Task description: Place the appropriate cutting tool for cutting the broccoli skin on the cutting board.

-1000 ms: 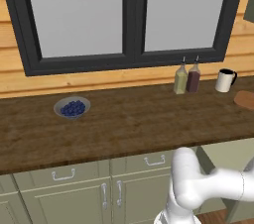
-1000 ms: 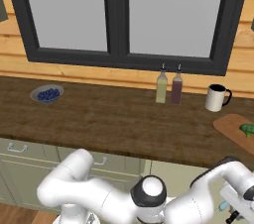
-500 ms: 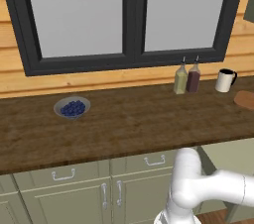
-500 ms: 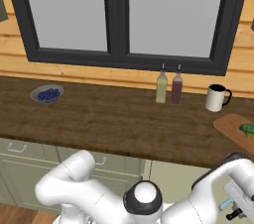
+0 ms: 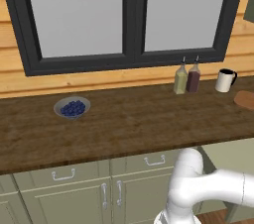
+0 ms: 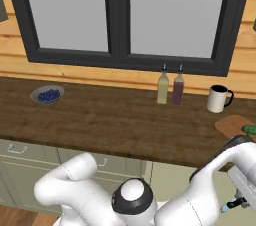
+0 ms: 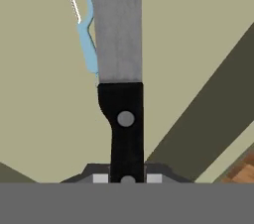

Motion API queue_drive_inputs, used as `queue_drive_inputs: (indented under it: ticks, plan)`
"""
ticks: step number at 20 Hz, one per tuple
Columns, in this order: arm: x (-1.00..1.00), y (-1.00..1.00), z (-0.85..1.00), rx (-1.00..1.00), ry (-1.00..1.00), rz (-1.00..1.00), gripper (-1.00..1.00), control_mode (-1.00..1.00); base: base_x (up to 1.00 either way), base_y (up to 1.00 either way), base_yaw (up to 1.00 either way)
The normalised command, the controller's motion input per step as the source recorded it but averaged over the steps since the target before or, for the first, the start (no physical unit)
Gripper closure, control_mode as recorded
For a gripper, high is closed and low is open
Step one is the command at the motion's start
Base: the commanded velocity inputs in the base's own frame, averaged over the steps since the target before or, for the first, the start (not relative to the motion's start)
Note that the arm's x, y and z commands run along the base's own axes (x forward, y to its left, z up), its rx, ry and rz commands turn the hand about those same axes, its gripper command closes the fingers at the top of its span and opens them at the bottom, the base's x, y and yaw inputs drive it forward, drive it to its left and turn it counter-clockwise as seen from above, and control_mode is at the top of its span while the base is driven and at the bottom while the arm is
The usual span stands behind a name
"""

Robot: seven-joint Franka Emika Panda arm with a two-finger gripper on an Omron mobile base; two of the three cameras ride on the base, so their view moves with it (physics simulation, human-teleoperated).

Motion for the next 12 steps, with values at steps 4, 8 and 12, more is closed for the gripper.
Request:
queue_drive_inputs:
  ticks: [4,8,12]
  plan:
    - [-0.21,0.04,0.91,-0.03,0.00,0.00,1.00,-1.00,0.00,0.00,0.00]
    - [0.10,0.07,0.82,0.00,0.02,-0.02,1.00,-1.00,0.00,0.00,0.00]
    - [0.75,0.03,0.39,0.00,0.04,-0.03,1.00,-1.00,0.00,0.00,0.00]
